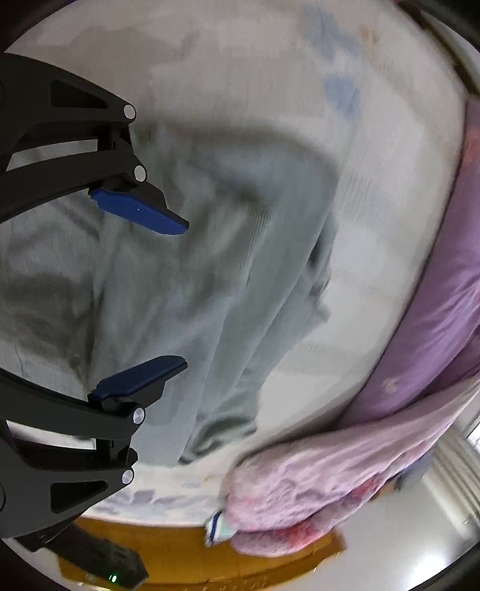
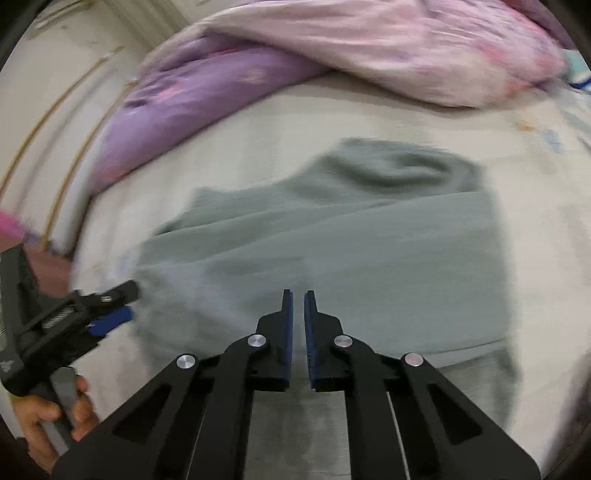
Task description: Fold large clothes
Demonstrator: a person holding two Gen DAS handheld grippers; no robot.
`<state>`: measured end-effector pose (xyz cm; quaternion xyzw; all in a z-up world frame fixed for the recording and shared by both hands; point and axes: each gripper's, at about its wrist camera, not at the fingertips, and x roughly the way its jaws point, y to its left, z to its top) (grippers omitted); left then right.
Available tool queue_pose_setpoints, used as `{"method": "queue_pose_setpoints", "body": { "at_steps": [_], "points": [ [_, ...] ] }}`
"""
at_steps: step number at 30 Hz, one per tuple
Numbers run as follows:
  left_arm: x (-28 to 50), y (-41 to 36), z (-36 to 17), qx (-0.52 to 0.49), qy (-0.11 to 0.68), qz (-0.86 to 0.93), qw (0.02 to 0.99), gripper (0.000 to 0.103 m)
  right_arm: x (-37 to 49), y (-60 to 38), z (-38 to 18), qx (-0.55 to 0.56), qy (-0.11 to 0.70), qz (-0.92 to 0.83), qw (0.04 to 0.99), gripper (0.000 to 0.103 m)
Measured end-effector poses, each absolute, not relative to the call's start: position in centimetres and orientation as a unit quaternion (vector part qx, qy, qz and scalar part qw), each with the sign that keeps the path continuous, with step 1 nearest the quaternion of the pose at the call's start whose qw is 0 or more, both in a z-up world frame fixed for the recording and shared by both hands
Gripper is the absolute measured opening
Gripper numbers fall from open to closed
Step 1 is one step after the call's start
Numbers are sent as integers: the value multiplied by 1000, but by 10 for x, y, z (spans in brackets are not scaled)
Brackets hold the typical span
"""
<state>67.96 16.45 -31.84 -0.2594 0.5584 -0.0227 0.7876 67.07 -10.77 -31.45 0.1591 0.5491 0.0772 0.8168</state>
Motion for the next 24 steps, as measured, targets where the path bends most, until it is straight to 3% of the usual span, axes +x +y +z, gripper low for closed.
{"method": "queue_pose_setpoints", "body": {
  "at_steps": [5, 12, 17, 24],
  "points": [
    [691, 158, -360, -195, 616, 36, 762, 69, 684, -160, -351, 197, 593, 57, 779, 9],
    [669, 184, -379, -227, 621, 38, 749, 67, 678, -173, -391, 192, 639, 61, 742, 6],
    [668, 187, -373, -226, 626, 34, 745, 68, 683, -182, -378, 198, 642, 75, 737, 7],
    [666, 227, -349, -295, 615, 22, 731, 67, 714, -211, -348, 240, 611, 93, 749, 23]
  ]
}}
